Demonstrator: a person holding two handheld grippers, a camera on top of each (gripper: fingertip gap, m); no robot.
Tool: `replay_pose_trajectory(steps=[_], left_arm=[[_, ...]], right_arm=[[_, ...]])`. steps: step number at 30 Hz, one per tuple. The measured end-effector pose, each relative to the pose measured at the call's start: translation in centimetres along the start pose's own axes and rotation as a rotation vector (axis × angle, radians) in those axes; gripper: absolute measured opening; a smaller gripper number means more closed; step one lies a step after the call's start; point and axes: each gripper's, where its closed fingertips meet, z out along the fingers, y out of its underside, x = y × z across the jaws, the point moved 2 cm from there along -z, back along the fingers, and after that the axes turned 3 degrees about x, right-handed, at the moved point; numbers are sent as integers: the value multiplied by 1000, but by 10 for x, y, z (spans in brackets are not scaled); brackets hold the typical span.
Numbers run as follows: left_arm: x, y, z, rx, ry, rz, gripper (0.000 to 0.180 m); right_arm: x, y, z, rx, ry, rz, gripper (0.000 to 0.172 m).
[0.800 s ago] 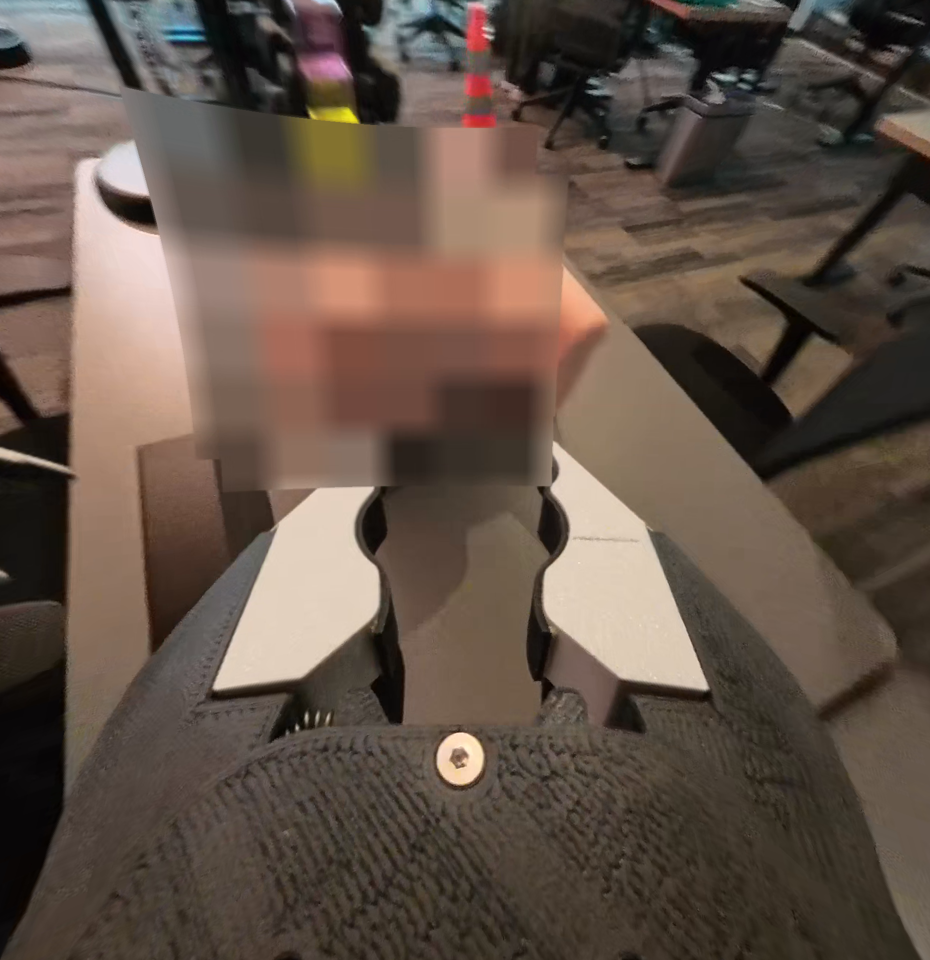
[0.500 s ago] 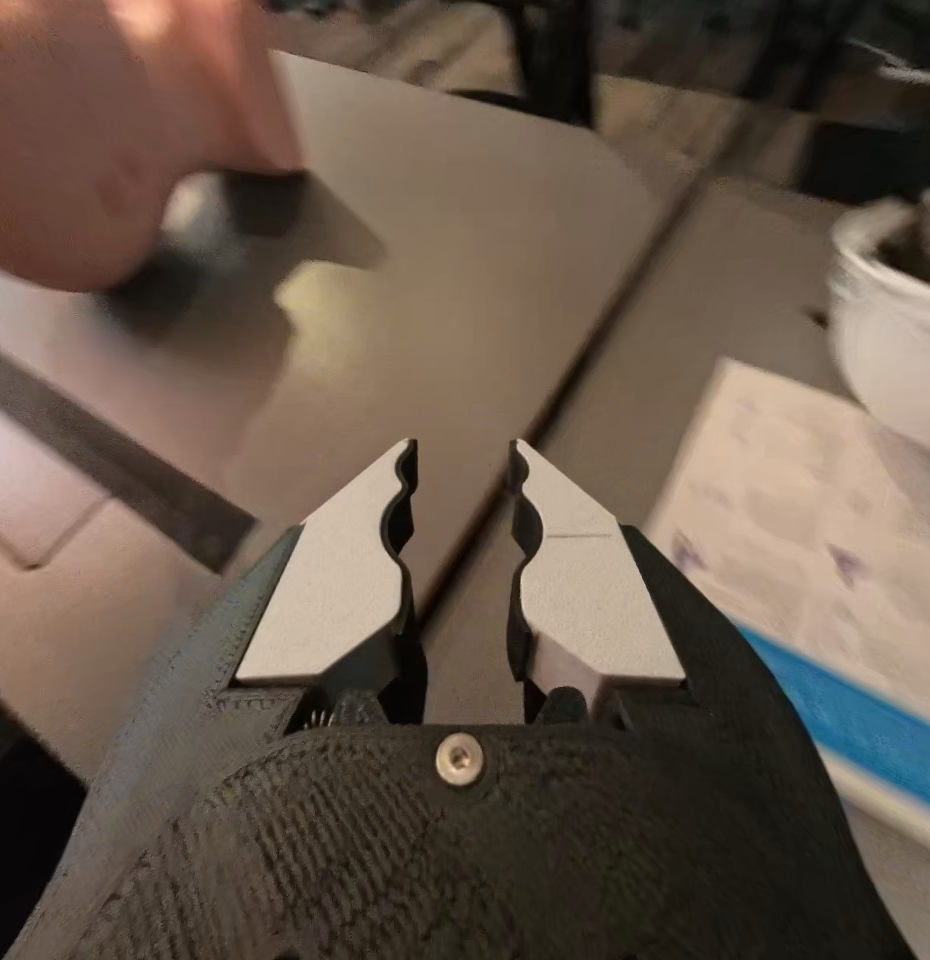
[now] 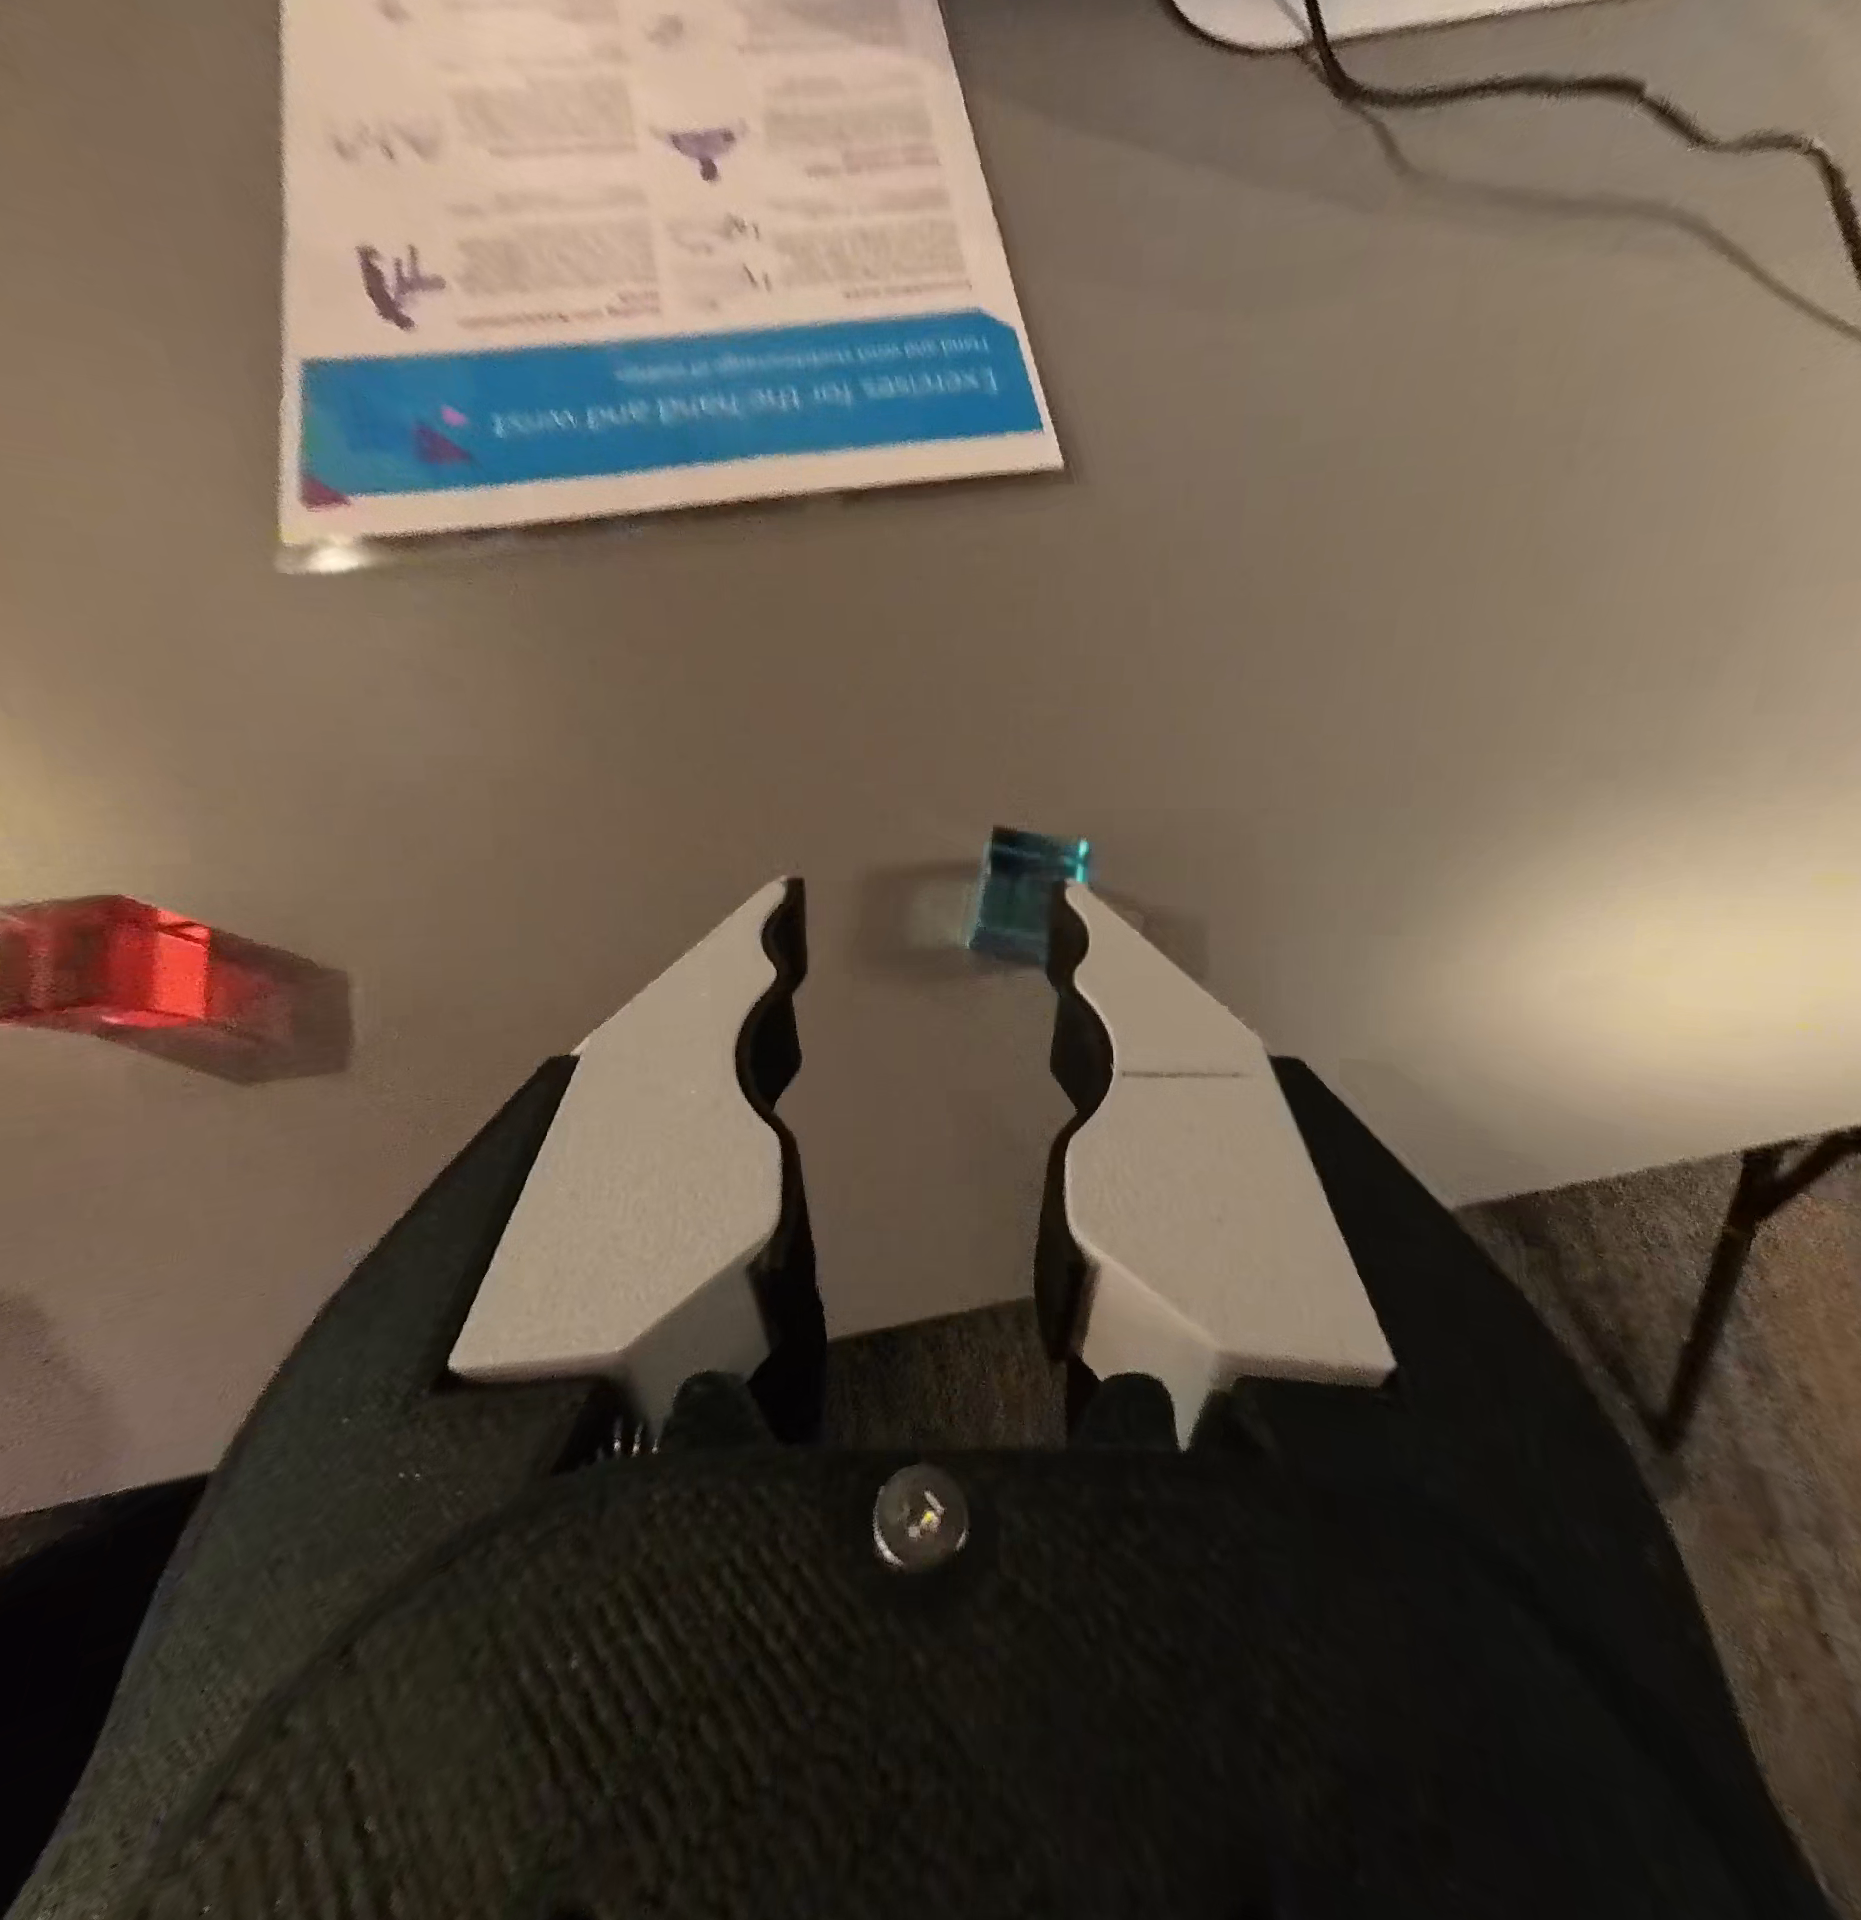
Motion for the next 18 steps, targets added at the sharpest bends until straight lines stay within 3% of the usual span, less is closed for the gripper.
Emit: replay_pose_trajectory(steps=[10, 11, 12, 13, 18], left_arm=[[17, 3, 11, -56, 36, 35, 71], [17, 3, 10, -57, 33, 40, 71], [16, 2, 9, -54, 28, 44, 71], [15, 1, 7, -49, 21, 43, 71], [0, -6, -15, 18, -50, 18, 71]], right_arm=[[23, 19, 36, -68, 119, 61, 47], [24, 19, 39, -72, 119, 79, 46], [24, 19, 42, -76, 117, 93, 34], [22, 18, 44, -80, 107, 100, 25], [-6, -15, 47, -47, 14, 67, 25]])
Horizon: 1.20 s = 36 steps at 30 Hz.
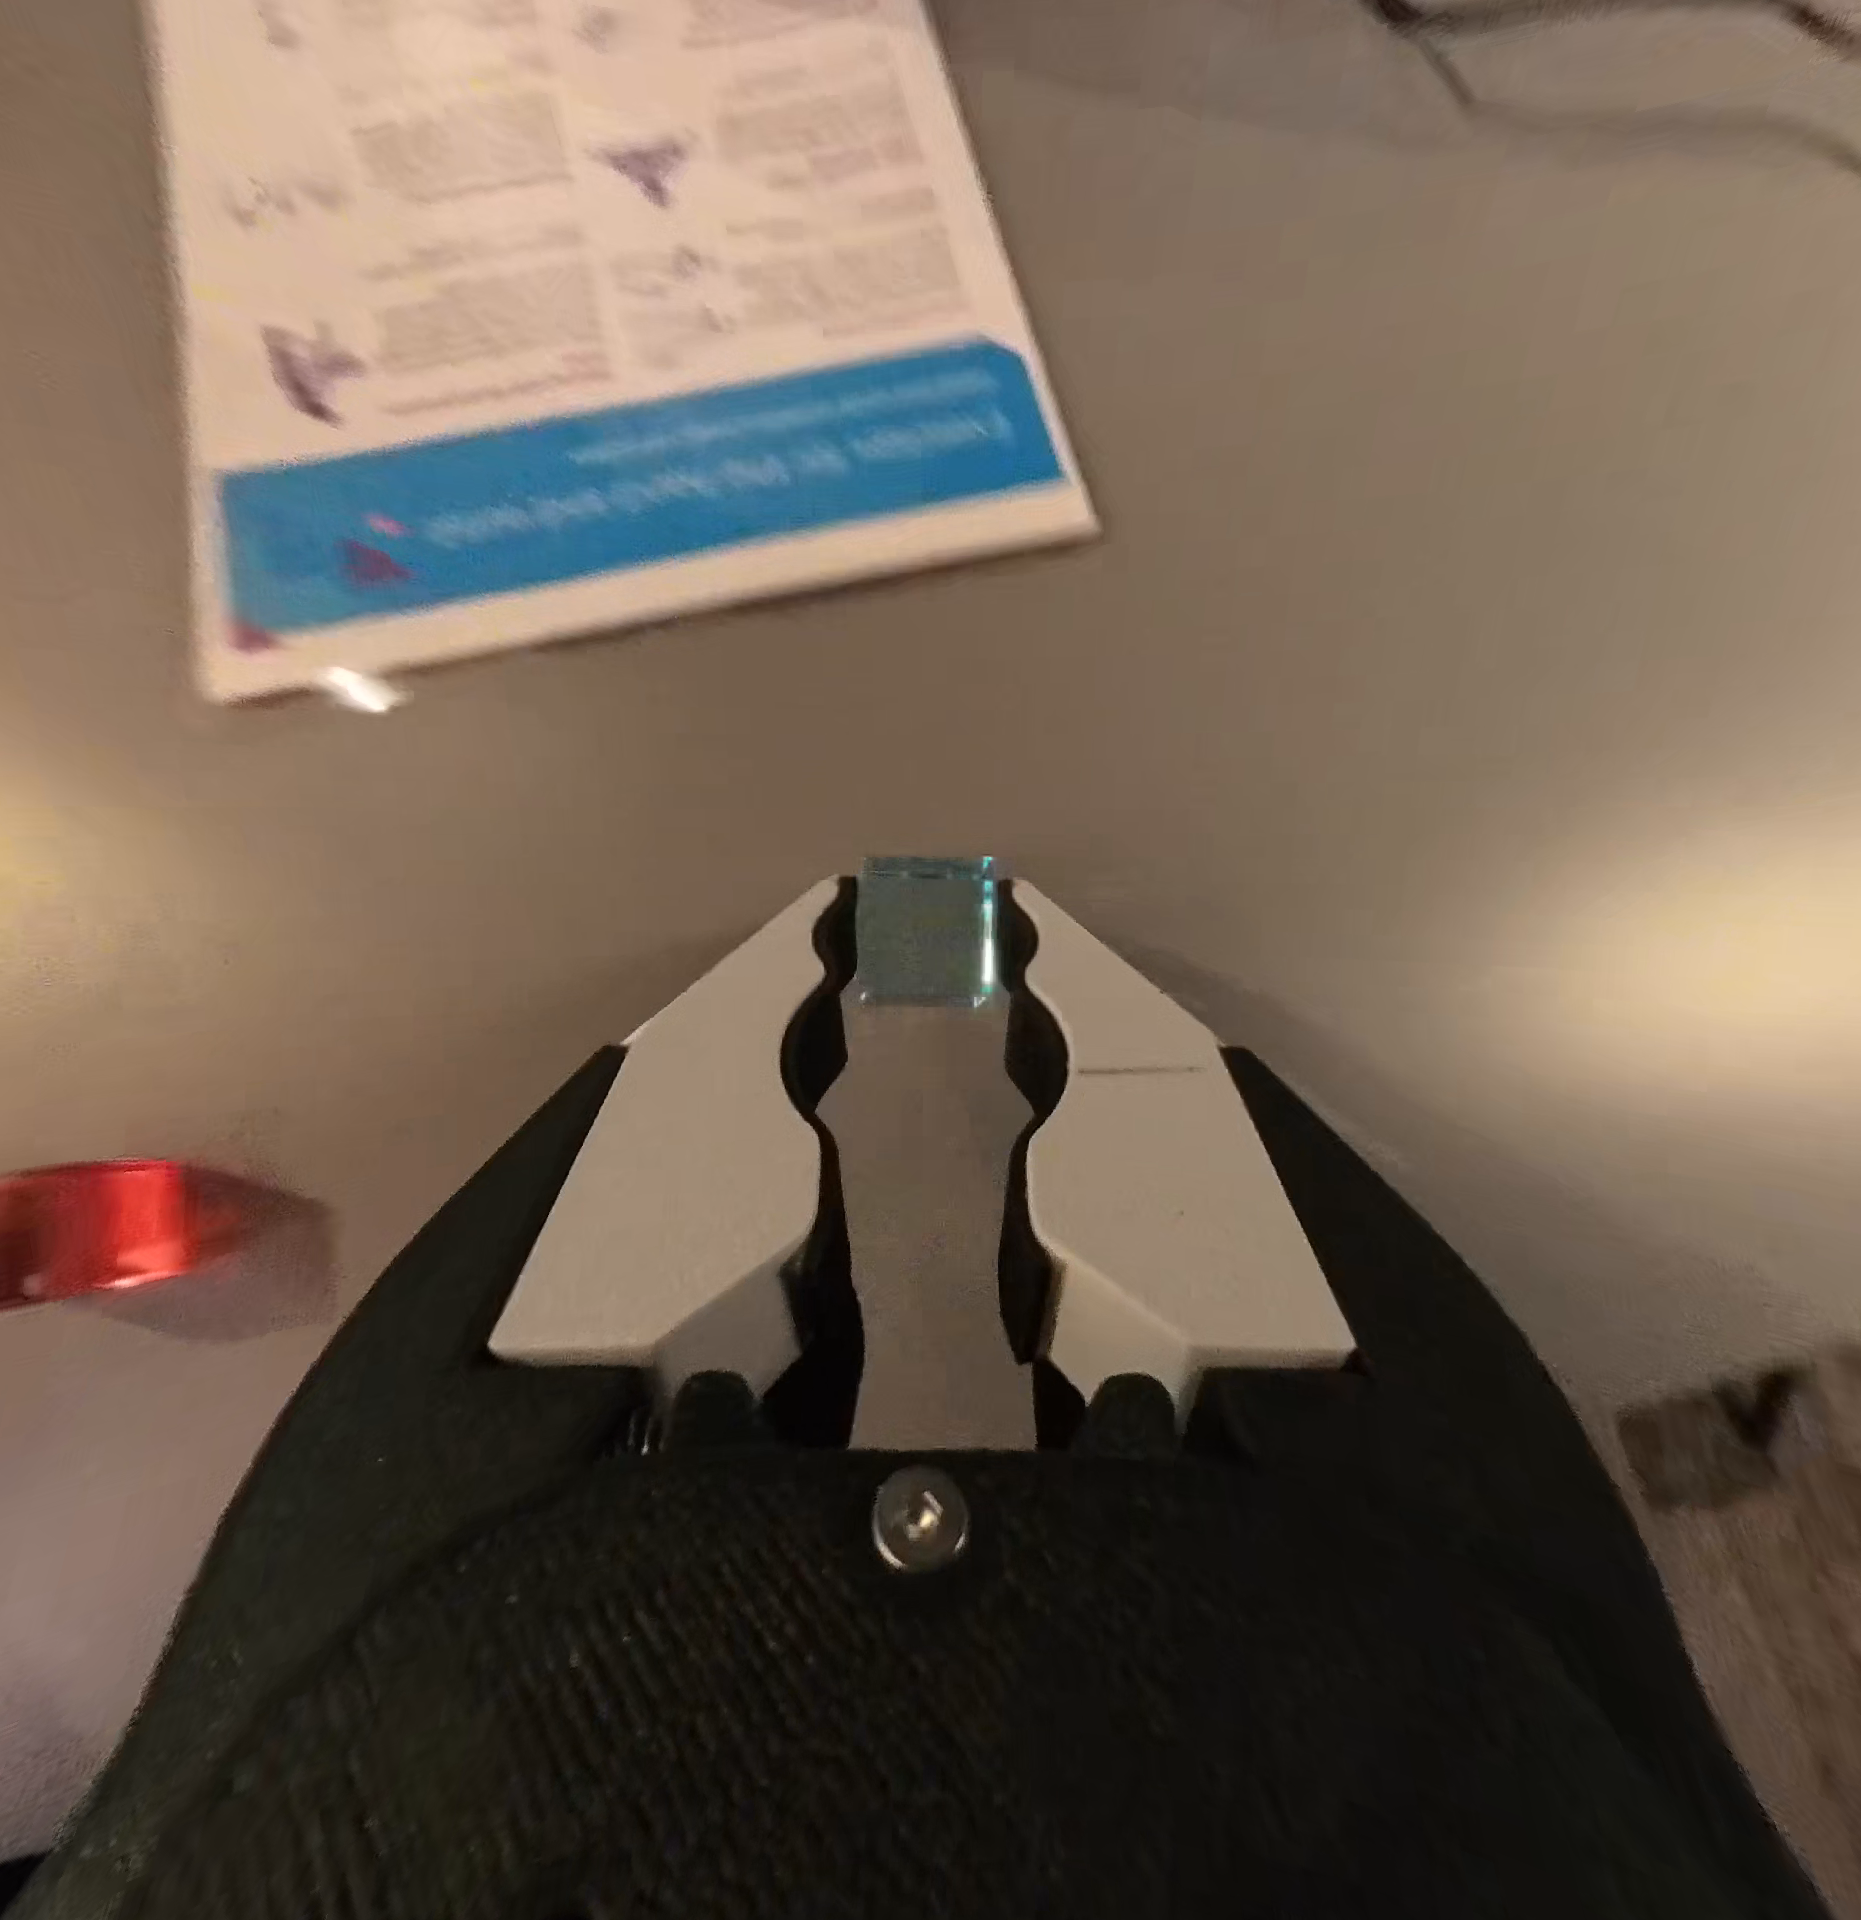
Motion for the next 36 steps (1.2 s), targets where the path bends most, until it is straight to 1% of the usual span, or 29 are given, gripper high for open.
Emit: replay_pose_trajectory(steps=[2, 4, 7, 10, 13, 15, 18, 20, 23, 26, 31, 36], left_arm=[[-11, 0, -15, 38, -49, -26, 71], [-25, 1, -34, 79, -107, -56, 71], [-46, 8, -69, 140, -214, -98, 71], [-66, 19, -109, 194, -331, -142, 71], [-83, 34, -152, 249, -463, -187, 71], [-91, 46, -178, 288, -534, -235, 70], [-99, 64, -207, 334, -616, -297, 71], [-102, 73, -220, 357, -656, -320, 71], [-105, 83, -233, 386, -697, -343, 70], [-108, 89, -239, 419, -721, -368, 70], [-110, 95, -241, 441, -734, -382, 70], [-112, 96, -242, 455, -739, -386, 70]], right_arm=[[-35, -28, -3, 45, -82, -61, 25], [-86, -62, -6, 97, -199, -141, 25], [-183, -118, -16, 182, -411, -262, 24], [-290, -172, -36, 258, -634, -378, 25], [-394, -221, -72, 343, -846, -459, 25], [-457, -247, -102, 397, -968, -526, 25], [-540, -272, -151, 424, -1145, -634, 25], [-586, -281, -182, 396, -1253, -710, 25], [-639, -288, -221, 301, -1397, -778, 25], [-675, -290, -243, 191, -1476, -831, 25], [-710, -290, -248, 98, -1462, -932, 25], [-734, -290, -250, 85, -1428, -1014, 25]])
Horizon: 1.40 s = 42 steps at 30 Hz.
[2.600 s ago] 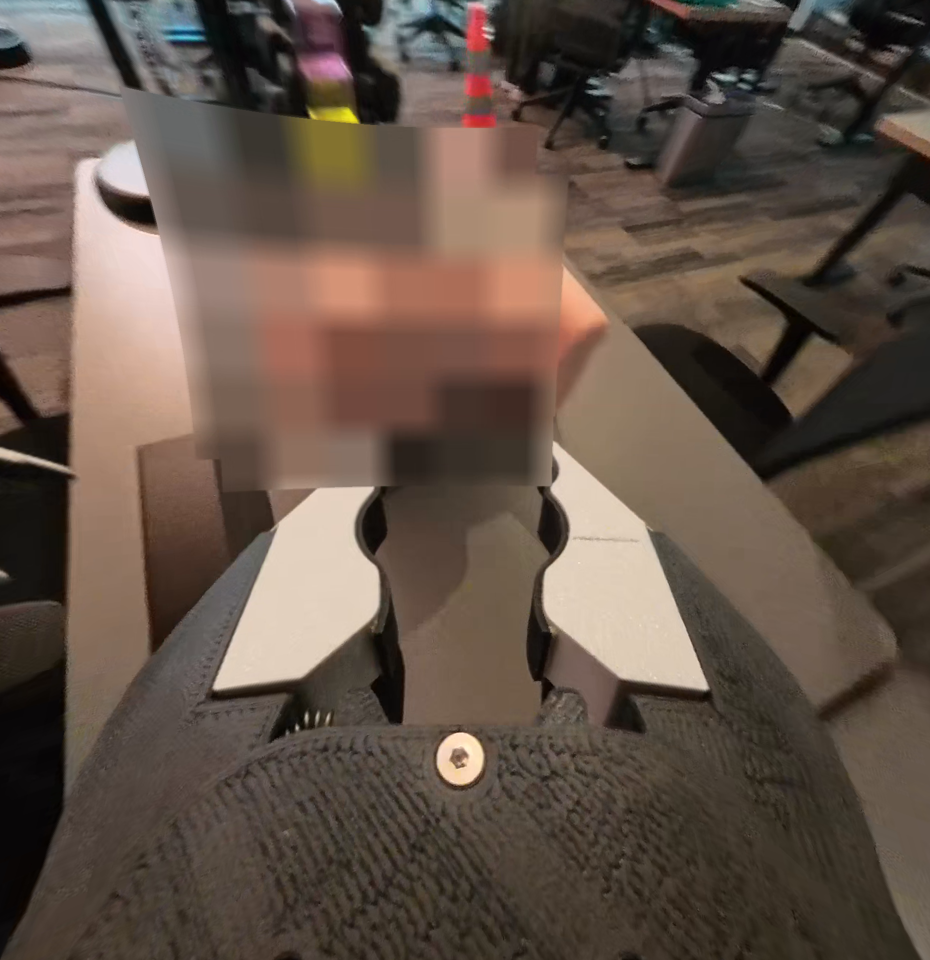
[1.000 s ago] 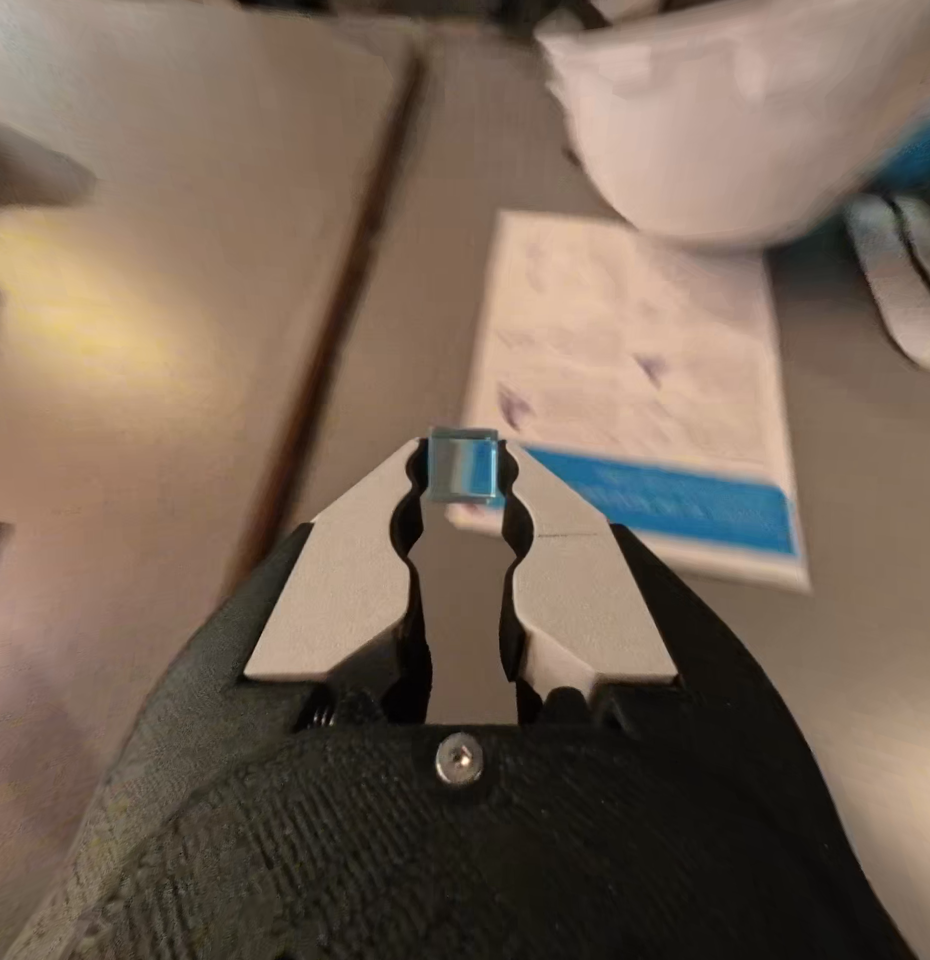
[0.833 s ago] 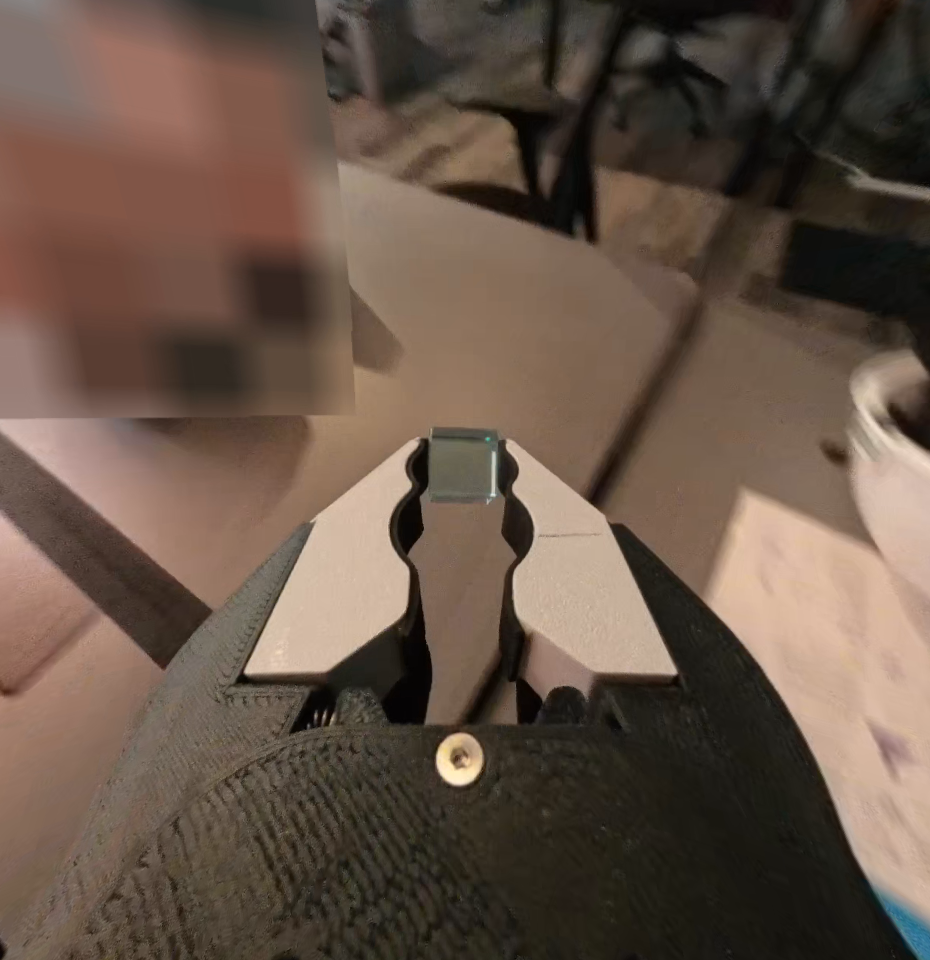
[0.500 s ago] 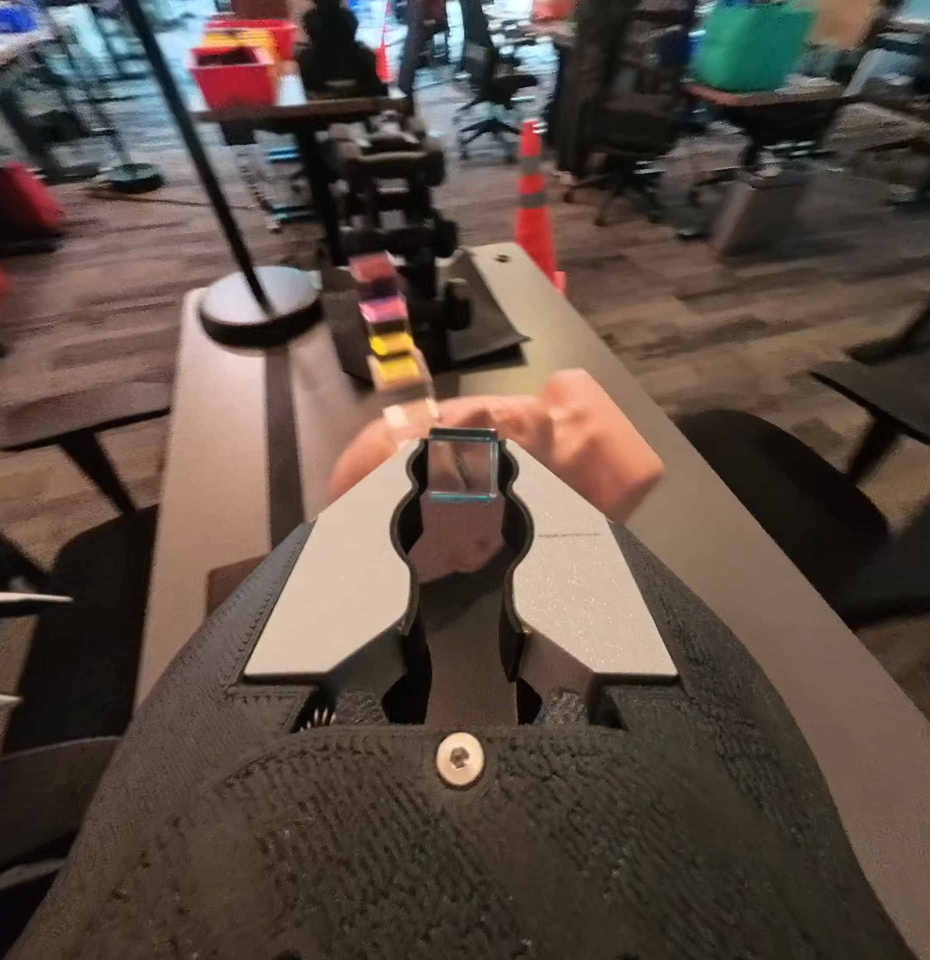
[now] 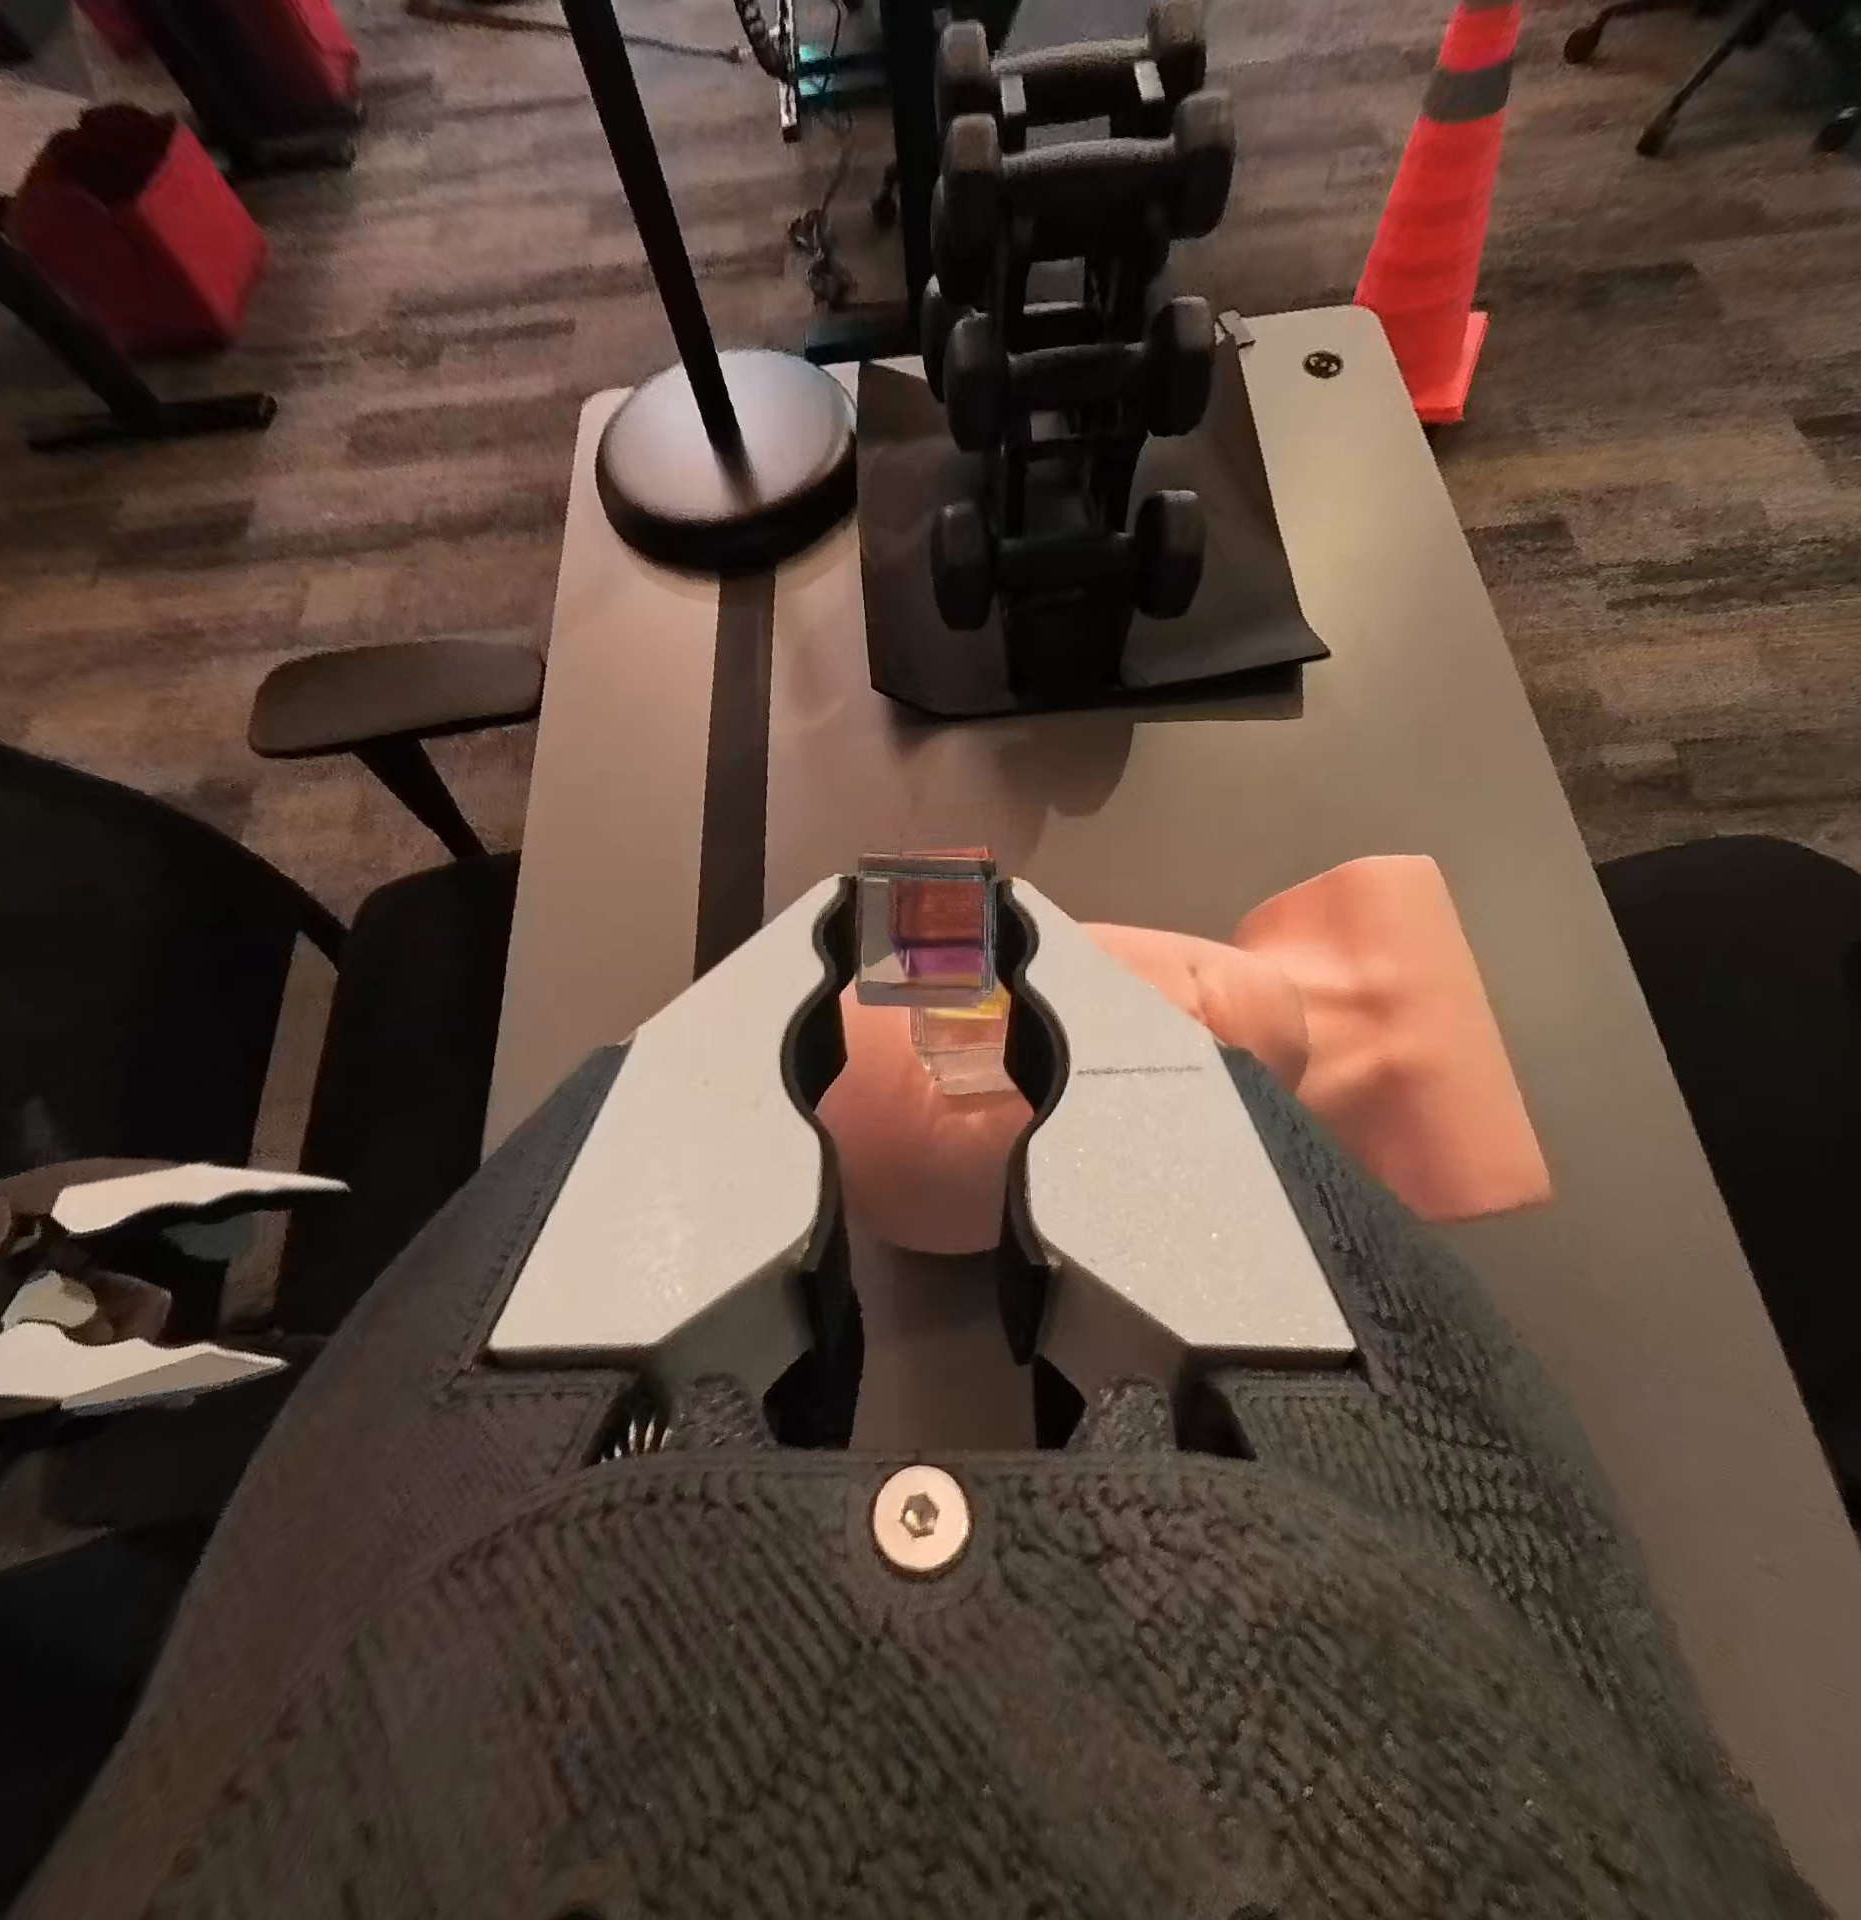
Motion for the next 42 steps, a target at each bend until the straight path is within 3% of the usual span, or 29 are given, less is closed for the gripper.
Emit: replay_pose_trajectory(steps=[14, 37, 42], left_arm=[[1, 0, 7, -5, 15, 1, 70], [2, 4, 8, -15, 21, -2, 70], [3, 4, 8, -14, 21, -2, 70]], right_arm=[[0, 2, 31, -227, 106, -151, 25], [-1, 2, 33, -193, 129, -151, 25], [1, 5, 34, -185, 139, -150, 32]])
